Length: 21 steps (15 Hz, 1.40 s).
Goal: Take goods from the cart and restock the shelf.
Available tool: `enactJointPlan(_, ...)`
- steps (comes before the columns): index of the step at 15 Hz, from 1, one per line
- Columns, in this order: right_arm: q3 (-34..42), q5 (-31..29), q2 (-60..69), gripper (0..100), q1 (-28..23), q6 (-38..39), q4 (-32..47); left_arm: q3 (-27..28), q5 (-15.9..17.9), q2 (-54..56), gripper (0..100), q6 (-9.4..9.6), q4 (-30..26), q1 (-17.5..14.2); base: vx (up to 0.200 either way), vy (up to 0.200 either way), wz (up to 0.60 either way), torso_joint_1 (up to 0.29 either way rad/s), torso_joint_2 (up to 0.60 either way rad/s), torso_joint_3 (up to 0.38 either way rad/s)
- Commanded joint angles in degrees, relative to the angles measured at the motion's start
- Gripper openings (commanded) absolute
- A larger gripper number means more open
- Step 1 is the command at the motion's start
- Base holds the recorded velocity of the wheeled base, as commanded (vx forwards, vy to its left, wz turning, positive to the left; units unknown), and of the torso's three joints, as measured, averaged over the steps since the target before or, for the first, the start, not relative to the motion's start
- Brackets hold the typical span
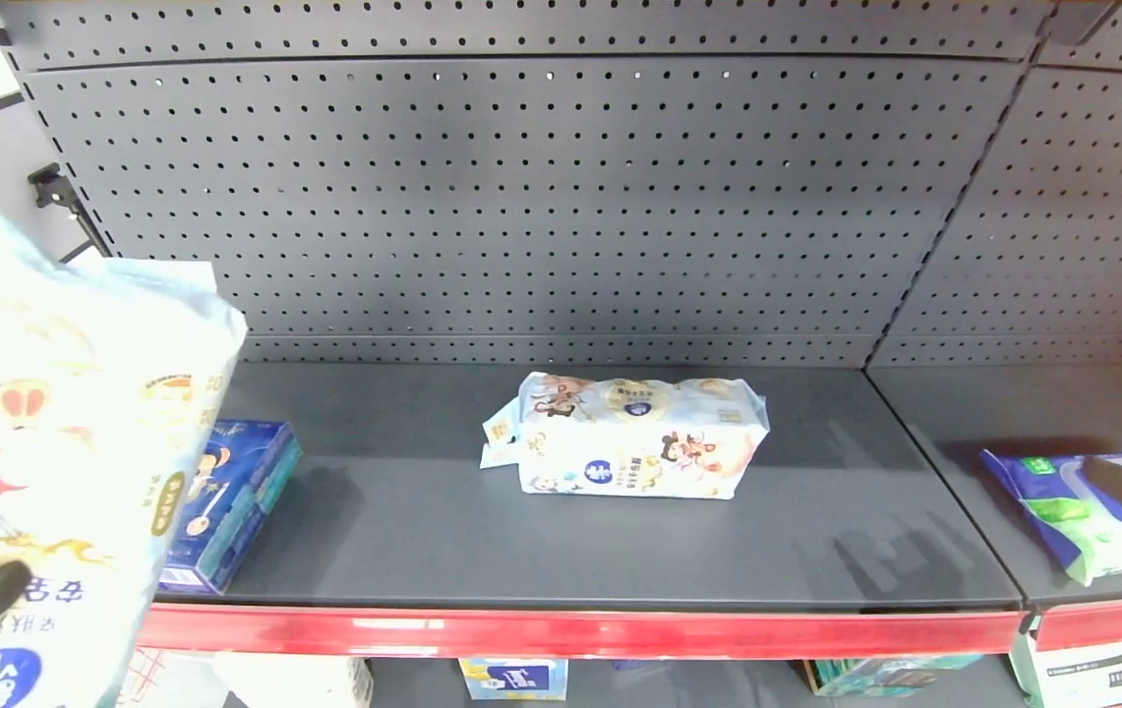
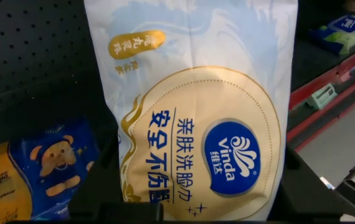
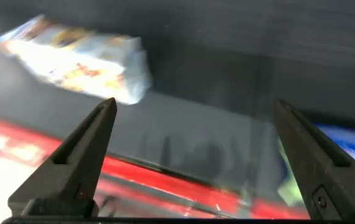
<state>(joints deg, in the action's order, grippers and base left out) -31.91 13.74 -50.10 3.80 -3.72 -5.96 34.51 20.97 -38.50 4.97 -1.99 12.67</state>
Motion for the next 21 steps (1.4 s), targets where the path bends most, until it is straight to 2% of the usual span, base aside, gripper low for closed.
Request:
enactJointPlan(1, -9.92, 14.74, -25.83, 100, 3.23, -6.04, -2.21, 0.21, 0.57, -5.45, 0, 0.04, 0.84, 0.08, 0.000, 0.000, 0.00, 0.000, 0.00, 0.000)
enactJointPlan(4, -15.72, 22.91, -37.17, 100, 5.34, -13.95, -2.30, 0.64, 1.09, -8.17, 0, -0.05, 2.60, 0.08, 0.000, 0.000, 0.00, 0.000, 0.00, 0.000)
enactJointPlan(7, -22.84, 30.38, -46.31, 100, 6.13, -16.67, -2.30, 1.00, 7.60, -9.75, 0, -0.23, 3.66, 0.17, 0.000, 0.000, 0.00, 0.000, 0.00, 0.000)
enactJointPlan(11, -25.74, 33.37, -51.50, 100, 6.74, -20.54, -2.39, 2.23, 7.33, -11.86, 0, -0.32, 3.66, 0.17, 0.000, 0.000, 0.00, 0.000, 0.00, 0.000)
enactJointPlan(14, -26.00, 40.58, -53.52, 100, 7.71, -22.03, -2.56, 3.19, 7.25, -12.57, 0, -0.32, 3.66, 0.17, 0.000, 0.000, 0.00, 0.000, 0.00, 0.000)
enactJointPlan(15, -26.80, 41.10, -54.31, 100, 7.71, -25.02, -2.39, 3.28, 7.25, -12.92, 0, -0.32, 3.66, 0.17, 0.000, 0.000, 0.00, 0.000, 0.00, 0.000)
enactJointPlan(21, -32.07, 39.26, -59.67, 100, 7.36, -28.19, -2.39, 3.90, 7.25, -13.18, 0, -0.32, 3.66, 0.17, 0.000, 0.000, 0.00, 0.000, 0.00, 0.000)
